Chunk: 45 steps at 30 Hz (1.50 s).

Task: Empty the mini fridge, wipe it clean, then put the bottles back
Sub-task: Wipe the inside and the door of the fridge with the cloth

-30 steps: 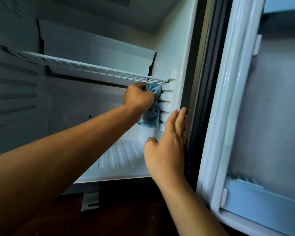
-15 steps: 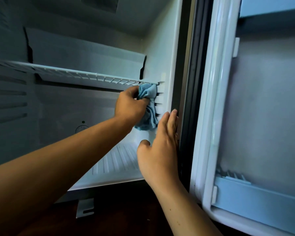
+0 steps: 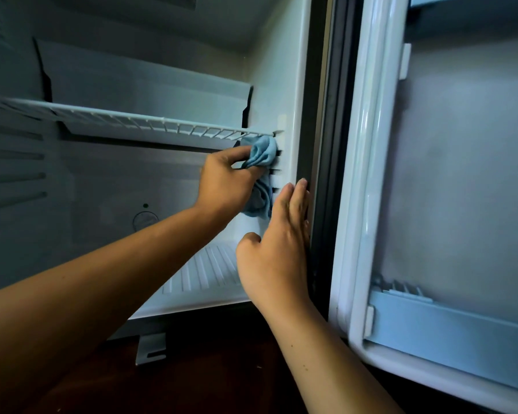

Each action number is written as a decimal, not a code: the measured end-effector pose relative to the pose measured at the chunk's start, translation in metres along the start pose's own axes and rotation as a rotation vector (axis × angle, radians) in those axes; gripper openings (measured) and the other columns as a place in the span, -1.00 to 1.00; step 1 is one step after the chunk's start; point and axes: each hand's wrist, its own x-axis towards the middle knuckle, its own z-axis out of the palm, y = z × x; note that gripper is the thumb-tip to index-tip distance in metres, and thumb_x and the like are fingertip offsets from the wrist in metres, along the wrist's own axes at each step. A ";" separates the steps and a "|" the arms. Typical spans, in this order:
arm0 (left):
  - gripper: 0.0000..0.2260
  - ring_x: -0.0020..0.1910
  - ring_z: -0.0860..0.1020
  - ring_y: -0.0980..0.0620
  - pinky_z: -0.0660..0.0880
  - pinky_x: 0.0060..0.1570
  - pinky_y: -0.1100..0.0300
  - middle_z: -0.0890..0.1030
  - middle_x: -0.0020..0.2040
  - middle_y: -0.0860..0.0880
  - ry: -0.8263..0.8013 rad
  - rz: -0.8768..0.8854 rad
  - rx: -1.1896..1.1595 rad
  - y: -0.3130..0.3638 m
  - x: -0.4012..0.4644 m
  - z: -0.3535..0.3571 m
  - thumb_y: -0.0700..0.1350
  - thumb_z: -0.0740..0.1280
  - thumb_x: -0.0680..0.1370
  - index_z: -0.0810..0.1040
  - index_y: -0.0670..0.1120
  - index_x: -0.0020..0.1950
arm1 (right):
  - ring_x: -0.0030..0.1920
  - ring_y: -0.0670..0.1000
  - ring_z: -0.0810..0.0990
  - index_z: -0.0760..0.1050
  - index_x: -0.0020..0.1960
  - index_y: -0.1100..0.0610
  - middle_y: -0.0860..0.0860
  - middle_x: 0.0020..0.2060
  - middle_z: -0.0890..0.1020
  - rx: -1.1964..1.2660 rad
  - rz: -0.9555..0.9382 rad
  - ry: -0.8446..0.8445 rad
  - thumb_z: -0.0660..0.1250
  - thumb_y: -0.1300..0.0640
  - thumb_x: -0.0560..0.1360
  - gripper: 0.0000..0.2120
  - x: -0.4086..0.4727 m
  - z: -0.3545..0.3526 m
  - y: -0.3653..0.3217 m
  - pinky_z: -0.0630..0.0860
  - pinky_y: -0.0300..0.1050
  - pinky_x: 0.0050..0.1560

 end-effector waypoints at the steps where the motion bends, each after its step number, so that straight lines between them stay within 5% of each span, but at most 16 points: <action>1: -0.74 0.06 0.65 0.09 0.61 0.11 0.10 0.70 0.05 0.05 -0.014 0.035 0.011 0.002 -0.006 -0.001 -0.29 0.43 0.51 0.68 -0.01 0.14 | 0.26 -0.46 -0.32 -0.20 0.59 0.10 -0.21 0.50 -0.32 0.006 0.003 0.006 0.18 0.30 0.51 -0.20 0.000 0.000 0.000 -0.27 -0.79 -0.18; 6: -0.65 0.02 0.64 0.09 0.55 0.11 0.20 0.68 -0.02 0.00 -0.124 0.216 0.109 -0.003 -0.036 -0.008 -0.45 0.41 0.44 0.69 -0.05 0.08 | 0.45 -0.25 -0.17 -0.11 0.60 0.10 -0.13 0.56 -0.22 0.106 0.058 0.078 0.17 0.35 0.50 -0.23 0.008 0.000 -0.001 -0.29 -0.79 -0.05; 11: -0.65 -0.01 0.67 0.00 0.57 0.13 0.07 0.71 -0.01 -0.08 -0.152 -0.024 -0.052 -0.023 -0.055 -0.015 -0.48 0.43 0.42 0.69 -0.05 -0.02 | 0.32 -0.39 -0.24 -0.09 0.59 0.15 -0.12 0.57 -0.17 0.136 0.079 0.078 0.12 0.43 0.44 -0.21 0.006 0.000 0.000 -0.26 -0.80 -0.09; 14: -0.71 -0.05 0.66 0.03 0.59 0.09 0.06 0.71 0.01 -0.03 -0.163 -0.111 -0.045 -0.035 -0.070 -0.017 -0.40 0.47 0.43 0.69 -0.03 -0.01 | 0.40 -0.28 -0.16 -0.10 0.59 0.12 -0.15 0.56 -0.20 0.098 0.076 0.075 0.13 0.39 0.48 -0.24 0.004 0.002 0.000 -0.23 -0.80 -0.08; 18: -0.71 -0.05 0.63 0.08 0.59 0.05 0.13 0.69 -0.03 0.01 -0.103 -0.132 -0.020 -0.040 -0.071 -0.010 -0.33 0.50 0.42 0.63 0.03 -0.02 | 0.37 -0.28 -0.17 -0.11 0.59 0.13 -0.16 0.56 -0.23 0.036 0.060 0.074 0.13 0.39 0.47 -0.23 0.003 0.004 0.001 -0.24 -0.80 -0.11; 24: -0.66 -0.10 0.63 -0.02 0.60 0.02 -0.02 0.67 -0.16 0.04 0.008 -0.198 0.072 -0.056 -0.037 -0.003 -0.39 0.37 0.36 0.58 0.06 -0.13 | 0.41 -0.25 -0.24 -0.19 0.59 0.11 -0.16 0.54 -0.32 -0.075 0.034 0.065 0.16 0.34 0.47 -0.19 0.002 0.007 0.004 -0.38 -0.75 -0.07; 29: -0.62 0.04 0.63 -0.07 0.58 0.11 -0.06 0.67 0.00 -0.03 0.089 -0.181 0.200 -0.073 0.013 -0.002 -0.37 0.26 0.47 0.60 0.03 0.14 | 0.34 -0.24 -0.29 -0.26 0.58 0.17 -0.06 0.53 -0.37 -0.197 -0.015 0.058 0.20 0.24 0.53 -0.19 0.004 0.008 0.006 -0.50 -0.70 -0.14; 36: -0.65 0.01 0.63 -0.11 0.62 0.02 -0.01 0.63 -0.14 0.03 0.103 -0.275 0.106 -0.076 0.025 -0.001 -0.41 0.24 0.48 0.57 0.04 0.01 | 0.41 -0.17 -0.33 -0.29 0.57 0.16 -0.06 0.52 -0.39 -0.212 -0.014 0.051 0.20 0.22 0.53 -0.18 0.003 0.007 0.006 -0.54 -0.67 -0.11; 45: -0.73 -0.05 0.66 0.04 0.61 0.03 -0.02 0.69 -0.13 0.11 0.045 0.025 -0.014 -0.022 -0.028 0.002 -0.27 0.41 0.41 0.68 0.10 -0.06 | 0.40 -0.21 -0.27 -0.16 0.59 0.17 -0.08 0.55 -0.29 -0.101 0.014 0.057 0.18 0.33 0.49 -0.21 0.005 0.005 0.003 -0.39 -0.75 -0.11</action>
